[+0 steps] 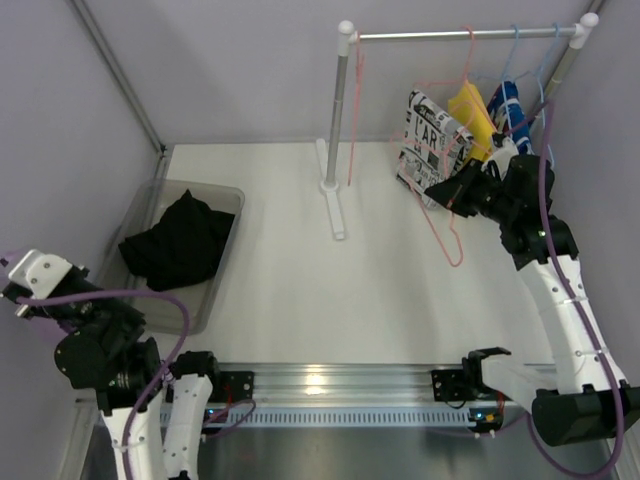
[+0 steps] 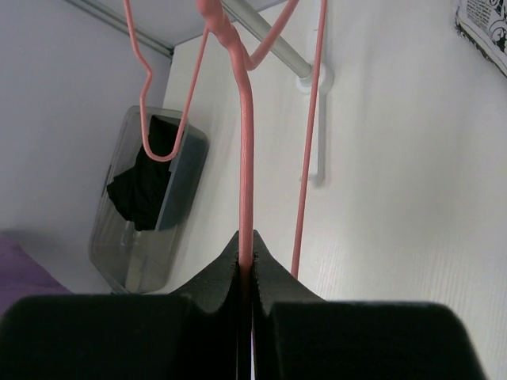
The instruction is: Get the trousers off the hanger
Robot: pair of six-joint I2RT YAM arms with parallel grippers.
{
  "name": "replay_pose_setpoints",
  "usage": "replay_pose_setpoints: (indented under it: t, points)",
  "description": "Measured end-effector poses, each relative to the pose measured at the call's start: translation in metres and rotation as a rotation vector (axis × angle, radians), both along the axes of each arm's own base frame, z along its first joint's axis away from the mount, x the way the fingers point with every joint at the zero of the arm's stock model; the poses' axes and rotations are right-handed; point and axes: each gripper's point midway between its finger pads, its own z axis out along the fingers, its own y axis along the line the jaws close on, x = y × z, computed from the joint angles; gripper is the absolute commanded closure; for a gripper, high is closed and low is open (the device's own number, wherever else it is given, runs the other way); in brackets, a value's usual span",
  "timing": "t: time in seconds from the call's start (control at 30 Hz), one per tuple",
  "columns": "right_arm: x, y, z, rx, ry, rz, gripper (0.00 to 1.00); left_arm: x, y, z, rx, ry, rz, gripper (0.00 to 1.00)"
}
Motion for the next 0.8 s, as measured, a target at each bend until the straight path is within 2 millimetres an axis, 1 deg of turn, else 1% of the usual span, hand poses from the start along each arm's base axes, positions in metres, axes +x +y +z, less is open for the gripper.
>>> replay_pose_setpoints:
  t: [0.1,0.17,0.3,0.37,0.47,0.57,0.67,0.7,0.8]
  points:
    - [-0.001,0.001,0.003,0.000,-0.006,0.004,1.00,-0.009,0.003,-0.019,-0.028,0.012,0.030,1.00]
    - [-0.001,0.002,0.002,0.000,-0.002,0.005,1.00,-0.006,0.004,-0.029,-0.043,0.029,0.032,1.00]
    - [0.000,0.002,0.001,0.000,0.004,0.006,1.00,0.012,0.004,-0.039,-0.046,0.069,0.006,1.00]
    - [0.000,0.002,0.000,-0.001,0.006,0.006,1.00,0.027,0.003,-0.040,-0.042,0.091,-0.016,1.00]
    - [0.000,0.002,0.000,-0.004,0.004,0.007,1.00,0.059,0.004,-0.046,-0.043,0.146,-0.045,1.00]
    - [0.001,0.001,-0.002,-0.015,0.003,0.011,1.00,0.109,0.006,-0.063,-0.065,0.233,-0.094,1.00]
    - [0.003,0.001,-0.005,-0.030,0.003,0.017,1.00,0.163,0.006,-0.093,-0.108,0.326,-0.158,1.00]
    - [0.004,0.001,-0.006,-0.035,0.004,0.019,1.00,0.177,0.005,-0.102,-0.121,0.348,-0.180,1.00]
    - [0.006,0.001,-0.005,-0.048,0.001,0.023,1.00,0.223,0.000,-0.138,-0.160,0.420,-0.260,1.00]
